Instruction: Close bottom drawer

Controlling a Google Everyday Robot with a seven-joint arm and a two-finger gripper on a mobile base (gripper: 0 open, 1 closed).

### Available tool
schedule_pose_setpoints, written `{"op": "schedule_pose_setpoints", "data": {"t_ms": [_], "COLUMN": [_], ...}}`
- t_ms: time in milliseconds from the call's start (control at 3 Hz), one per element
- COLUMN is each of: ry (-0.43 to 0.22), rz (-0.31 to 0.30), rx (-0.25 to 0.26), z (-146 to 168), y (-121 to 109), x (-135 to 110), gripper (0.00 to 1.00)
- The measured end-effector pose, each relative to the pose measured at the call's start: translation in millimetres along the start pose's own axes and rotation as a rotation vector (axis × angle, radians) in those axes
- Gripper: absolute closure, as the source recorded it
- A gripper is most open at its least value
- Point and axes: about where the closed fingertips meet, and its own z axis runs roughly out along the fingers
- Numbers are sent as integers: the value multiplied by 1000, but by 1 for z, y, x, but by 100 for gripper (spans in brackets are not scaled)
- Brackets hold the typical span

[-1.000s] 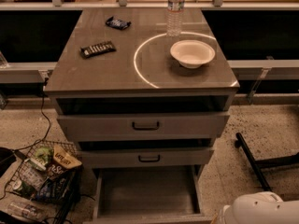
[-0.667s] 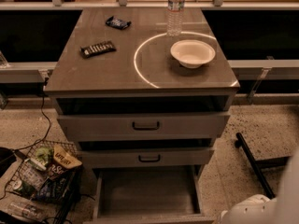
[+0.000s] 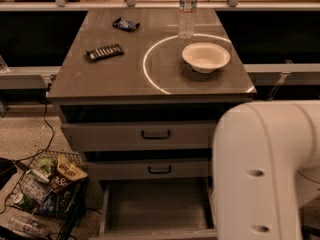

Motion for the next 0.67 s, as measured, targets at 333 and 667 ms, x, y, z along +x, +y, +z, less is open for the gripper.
{"op": "schedule_pose_setpoints", "data": {"t_ms": [333,667], "ry": [-37,-45], "rz": [37,54], "rx": [7,36], "z": [50,49], "y": [20,14], "x": [-16,-16], "gripper": [100,100]}}
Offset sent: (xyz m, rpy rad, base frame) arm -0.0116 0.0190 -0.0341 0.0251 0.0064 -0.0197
